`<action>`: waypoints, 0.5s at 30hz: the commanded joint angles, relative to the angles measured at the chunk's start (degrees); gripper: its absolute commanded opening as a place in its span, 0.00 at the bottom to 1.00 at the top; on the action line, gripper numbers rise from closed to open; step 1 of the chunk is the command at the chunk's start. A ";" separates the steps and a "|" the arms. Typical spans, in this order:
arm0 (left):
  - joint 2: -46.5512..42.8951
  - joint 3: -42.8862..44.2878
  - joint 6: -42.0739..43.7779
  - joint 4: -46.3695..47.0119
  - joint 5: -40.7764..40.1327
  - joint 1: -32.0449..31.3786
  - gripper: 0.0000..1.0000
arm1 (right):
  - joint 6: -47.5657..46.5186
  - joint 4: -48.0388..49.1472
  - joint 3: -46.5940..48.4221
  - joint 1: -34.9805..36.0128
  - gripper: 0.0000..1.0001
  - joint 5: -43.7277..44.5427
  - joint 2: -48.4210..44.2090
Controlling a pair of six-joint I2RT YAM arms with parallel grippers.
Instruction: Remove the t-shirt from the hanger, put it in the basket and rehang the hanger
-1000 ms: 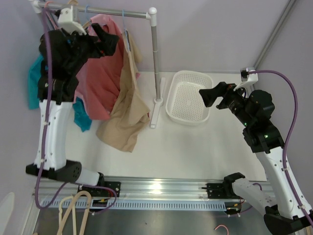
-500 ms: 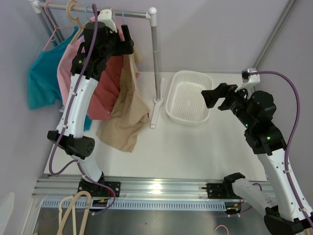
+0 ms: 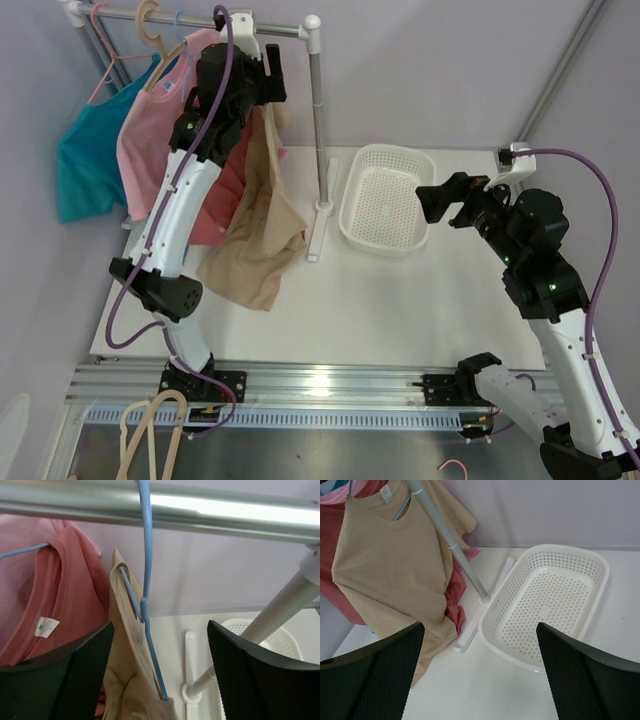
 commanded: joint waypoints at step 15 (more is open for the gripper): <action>3.79 3.17 1.47 1.99 -5.91 -0.97 0.72 | -0.19 -0.71 1.17 -1.82 0.99 -1.05 -1.18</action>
